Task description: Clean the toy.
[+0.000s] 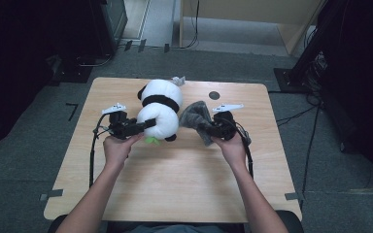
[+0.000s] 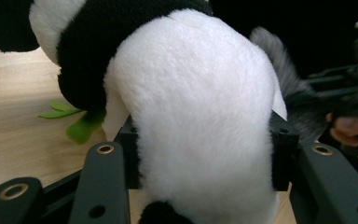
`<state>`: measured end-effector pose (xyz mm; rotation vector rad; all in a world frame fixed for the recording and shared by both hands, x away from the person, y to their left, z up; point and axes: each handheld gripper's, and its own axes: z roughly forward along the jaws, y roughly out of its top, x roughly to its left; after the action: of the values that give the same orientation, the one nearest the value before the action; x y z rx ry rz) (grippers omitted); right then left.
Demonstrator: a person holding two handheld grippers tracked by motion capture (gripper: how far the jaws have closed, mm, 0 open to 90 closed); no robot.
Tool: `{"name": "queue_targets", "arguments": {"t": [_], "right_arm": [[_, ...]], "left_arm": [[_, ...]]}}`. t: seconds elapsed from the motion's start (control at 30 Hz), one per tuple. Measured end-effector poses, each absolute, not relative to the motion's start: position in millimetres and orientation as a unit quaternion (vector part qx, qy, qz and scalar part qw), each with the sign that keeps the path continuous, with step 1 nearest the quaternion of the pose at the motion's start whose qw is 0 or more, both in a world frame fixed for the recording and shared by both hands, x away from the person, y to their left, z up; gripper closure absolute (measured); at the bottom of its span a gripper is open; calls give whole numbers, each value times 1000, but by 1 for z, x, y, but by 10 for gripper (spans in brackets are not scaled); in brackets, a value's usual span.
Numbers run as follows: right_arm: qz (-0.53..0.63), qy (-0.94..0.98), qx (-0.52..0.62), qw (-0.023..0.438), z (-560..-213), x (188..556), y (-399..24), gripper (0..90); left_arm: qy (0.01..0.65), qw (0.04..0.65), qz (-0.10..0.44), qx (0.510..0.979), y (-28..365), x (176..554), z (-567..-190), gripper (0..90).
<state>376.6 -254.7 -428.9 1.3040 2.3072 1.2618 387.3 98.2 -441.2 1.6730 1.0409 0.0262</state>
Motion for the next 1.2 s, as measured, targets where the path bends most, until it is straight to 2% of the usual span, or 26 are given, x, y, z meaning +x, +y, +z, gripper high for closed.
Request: {"name": "queue_targets", "arguments": {"t": [0.5,0.87,1.03,1.2], "right_arm": [[497,771,390,80,-393,357,-227,761],[464,808,356,76,-409,345,-187,763],[464,820,330,62,-417,337,-169,763],[460,832,302,71,-425,328,-153,765]], "left_arm": [[409,549,0,729,63,377,-445,479],[423,538,18,729,64,378,-445,480],[430,548,19,717,67,378,-443,481],[442,562,5,699,71,379,-443,481]]}}
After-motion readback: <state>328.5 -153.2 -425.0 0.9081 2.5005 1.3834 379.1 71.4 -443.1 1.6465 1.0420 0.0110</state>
